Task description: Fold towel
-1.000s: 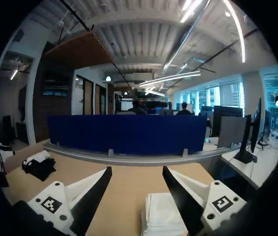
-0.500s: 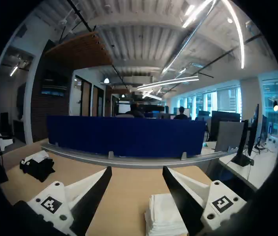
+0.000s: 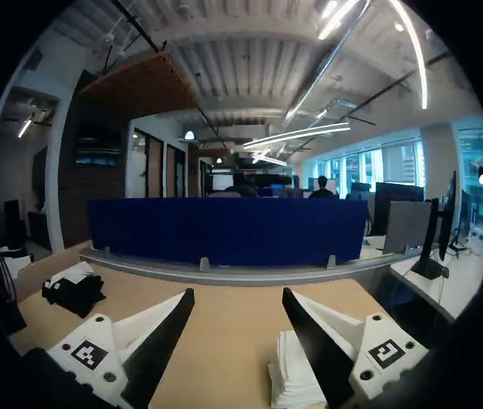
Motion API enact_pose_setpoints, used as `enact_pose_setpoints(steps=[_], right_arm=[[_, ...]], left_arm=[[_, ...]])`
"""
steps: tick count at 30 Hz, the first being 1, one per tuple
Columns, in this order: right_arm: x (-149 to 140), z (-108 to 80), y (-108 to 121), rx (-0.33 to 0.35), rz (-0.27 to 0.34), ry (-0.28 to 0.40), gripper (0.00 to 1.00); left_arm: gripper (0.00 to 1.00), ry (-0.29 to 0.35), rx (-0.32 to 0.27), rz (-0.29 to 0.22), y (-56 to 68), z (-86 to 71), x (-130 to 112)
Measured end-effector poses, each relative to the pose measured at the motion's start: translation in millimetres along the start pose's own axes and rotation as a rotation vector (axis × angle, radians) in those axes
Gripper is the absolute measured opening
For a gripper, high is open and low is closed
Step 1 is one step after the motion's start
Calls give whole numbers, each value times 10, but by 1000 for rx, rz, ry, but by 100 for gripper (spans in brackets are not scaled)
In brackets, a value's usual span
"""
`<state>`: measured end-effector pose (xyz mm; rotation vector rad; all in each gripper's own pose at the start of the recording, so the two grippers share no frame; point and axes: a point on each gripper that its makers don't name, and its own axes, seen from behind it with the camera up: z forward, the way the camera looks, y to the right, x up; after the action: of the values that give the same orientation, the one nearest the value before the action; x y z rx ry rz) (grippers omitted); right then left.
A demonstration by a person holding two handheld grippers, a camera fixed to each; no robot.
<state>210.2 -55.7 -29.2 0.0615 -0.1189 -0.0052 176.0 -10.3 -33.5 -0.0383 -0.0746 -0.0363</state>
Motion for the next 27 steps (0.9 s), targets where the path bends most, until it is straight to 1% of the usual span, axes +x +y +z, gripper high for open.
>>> enact_pose_setpoints(steps=[6, 9, 11, 15, 20, 23, 27], right_arm=[[-55, 54, -95, 16, -25, -15, 100], [-50, 55, -92, 20, -47, -11, 100], [-29, 57, -51, 10, -55, -4, 100], [35, 36, 14, -7, -35, 20, 100], [55, -4, 63, -25, 2, 47, 100], [28, -19, 69, -30, 17, 64, 100], [-76, -35, 63, -36, 30, 73, 100]], left_arm=[[98, 21, 19, 7, -37, 44, -175], [98, 39, 27, 17, -30, 53, -249], [98, 51, 32, 27, -32, 54, -289], [97, 73, 40, 37, -42, 66, -385], [98, 82, 47, 32, -87, 100, -610], [98, 86, 51, 33, -93, 123, -746], [98, 88, 43, 37, -10, 168, -933]])
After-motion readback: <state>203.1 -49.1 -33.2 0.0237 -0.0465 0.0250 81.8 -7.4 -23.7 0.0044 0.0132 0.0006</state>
